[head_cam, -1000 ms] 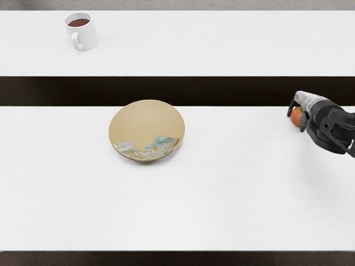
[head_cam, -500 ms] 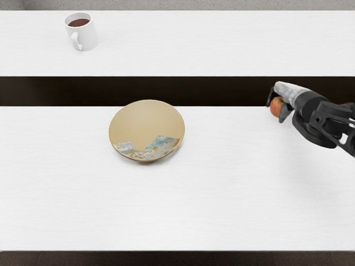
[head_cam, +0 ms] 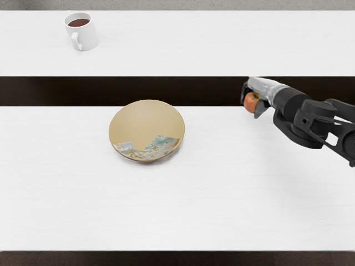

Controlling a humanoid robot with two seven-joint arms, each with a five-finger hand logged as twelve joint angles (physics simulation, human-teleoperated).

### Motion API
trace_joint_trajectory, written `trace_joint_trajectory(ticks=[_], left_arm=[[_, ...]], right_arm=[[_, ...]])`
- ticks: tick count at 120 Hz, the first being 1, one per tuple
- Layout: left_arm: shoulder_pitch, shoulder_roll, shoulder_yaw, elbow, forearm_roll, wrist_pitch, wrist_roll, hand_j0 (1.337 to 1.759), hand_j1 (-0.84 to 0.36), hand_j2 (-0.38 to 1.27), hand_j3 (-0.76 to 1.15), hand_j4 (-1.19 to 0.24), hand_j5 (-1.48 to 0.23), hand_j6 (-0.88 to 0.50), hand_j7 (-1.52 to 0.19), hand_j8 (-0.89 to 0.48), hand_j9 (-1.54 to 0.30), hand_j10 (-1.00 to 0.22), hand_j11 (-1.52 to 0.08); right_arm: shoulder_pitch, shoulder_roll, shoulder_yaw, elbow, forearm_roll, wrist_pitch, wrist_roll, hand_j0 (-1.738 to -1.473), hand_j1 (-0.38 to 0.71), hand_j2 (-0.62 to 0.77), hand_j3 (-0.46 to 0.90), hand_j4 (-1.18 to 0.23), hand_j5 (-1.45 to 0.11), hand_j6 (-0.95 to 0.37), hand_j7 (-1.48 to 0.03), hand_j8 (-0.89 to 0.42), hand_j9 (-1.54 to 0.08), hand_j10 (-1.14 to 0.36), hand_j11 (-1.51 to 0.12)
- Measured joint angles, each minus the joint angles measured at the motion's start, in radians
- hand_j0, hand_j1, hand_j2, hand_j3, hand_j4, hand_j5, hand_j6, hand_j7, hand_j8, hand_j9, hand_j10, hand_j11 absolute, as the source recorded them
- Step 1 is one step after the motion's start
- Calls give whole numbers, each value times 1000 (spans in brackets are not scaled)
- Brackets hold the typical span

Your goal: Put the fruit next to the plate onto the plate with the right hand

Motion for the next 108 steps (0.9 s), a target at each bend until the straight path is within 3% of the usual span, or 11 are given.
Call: trace_joint_trajectory(ticks=[54, 108], left_arm=[[-1, 0, 0, 0, 0, 0, 0, 1658, 349, 0, 0, 0, 0, 0, 0, 0, 0, 0, 0], [-1, 0, 0, 0, -1, 0, 0, 1658, 349, 0, 0, 0, 0, 0, 0, 0, 0, 0, 0]], right_arm=[[29, 140, -3, 30, 0, 2, 0, -1642, 348, 319, 0, -542, -1175, -251, -1134, -247, -1178, -493, -1200], [66, 300, -4, -15, -1, 0, 0, -1641, 370, 349, 0, -522, -1187, -235, -1134, -227, -1190, -477, -1208]])
